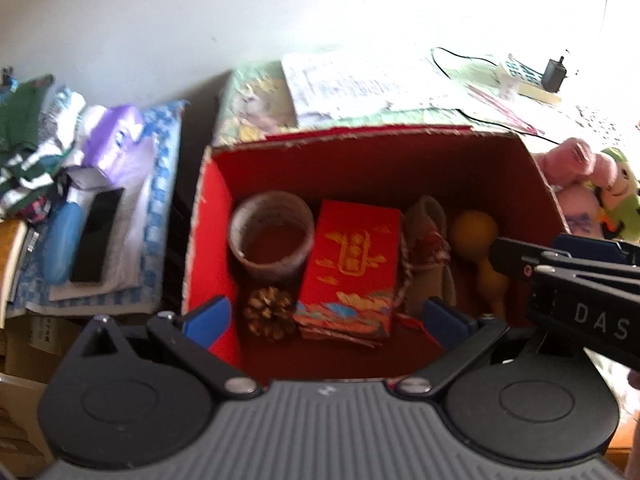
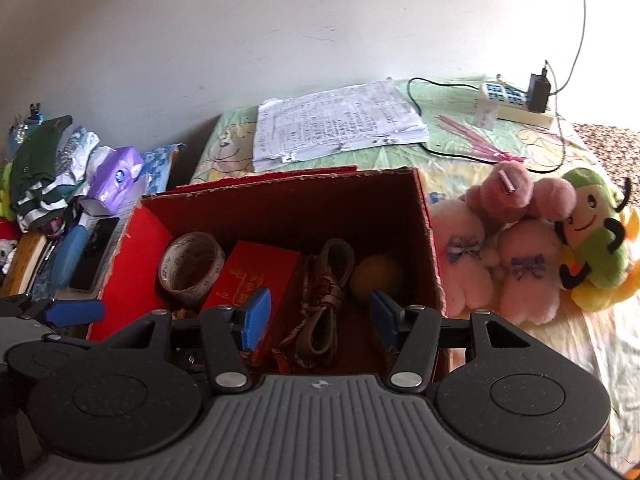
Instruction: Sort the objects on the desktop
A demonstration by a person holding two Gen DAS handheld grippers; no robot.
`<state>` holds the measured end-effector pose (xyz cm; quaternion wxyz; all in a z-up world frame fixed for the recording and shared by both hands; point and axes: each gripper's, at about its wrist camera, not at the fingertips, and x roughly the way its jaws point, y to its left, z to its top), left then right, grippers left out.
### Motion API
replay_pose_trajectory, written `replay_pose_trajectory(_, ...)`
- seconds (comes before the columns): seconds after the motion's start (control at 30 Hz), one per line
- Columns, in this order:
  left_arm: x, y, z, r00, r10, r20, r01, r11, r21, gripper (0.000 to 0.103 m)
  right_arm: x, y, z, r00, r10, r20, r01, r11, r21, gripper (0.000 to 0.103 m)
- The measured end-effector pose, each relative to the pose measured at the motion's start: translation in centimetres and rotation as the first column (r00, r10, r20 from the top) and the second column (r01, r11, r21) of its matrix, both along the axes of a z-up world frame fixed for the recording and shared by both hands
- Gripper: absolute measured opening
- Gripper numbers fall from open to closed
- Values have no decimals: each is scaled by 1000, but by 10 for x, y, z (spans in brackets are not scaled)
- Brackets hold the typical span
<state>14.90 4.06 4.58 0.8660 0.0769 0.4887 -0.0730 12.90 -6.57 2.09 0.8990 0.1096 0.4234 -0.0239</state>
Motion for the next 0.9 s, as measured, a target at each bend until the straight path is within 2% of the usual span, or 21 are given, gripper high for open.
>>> replay_pose_trajectory(0.23, -1, -1, -10, 999, 51, 4, -51, 999, -10, 102, 5, -3, -7, 999, 43, -5, -43, 999, -5, 58)
replay_pose_trajectory(0.4, -2, -1, -15, 993, 83, 80, -85, 996, 21, 102, 6, -7, -12, 999, 42, 13, -42, 999, -2, 58)
replay_pose_trajectory(0.5, -2, -3, -16, 992, 71, 108, -75, 997, 34, 102, 7, -6, -14, 999, 42, 15, -42, 999, -12, 58)
replay_pose_trajectory(0.6, 0, -1, -17, 992, 67, 109, -67, 998, -3, 102, 8, -7, -14, 999, 39, 30, -39, 999, -12, 58)
replay_pose_trajectory(0.67, 1, -2, -19, 990, 74, 120, -75, 997, 0, 102, 9, -8, -15, 999, 30, 38, -29, 999, -19, 58)
replay_pose_trajectory(0.9, 12, -8, -21, 993, 42, 109, -41, 999, -10, 102, 11, -14, -19, 998, -11, 56, 12, 1000, -22, 58)
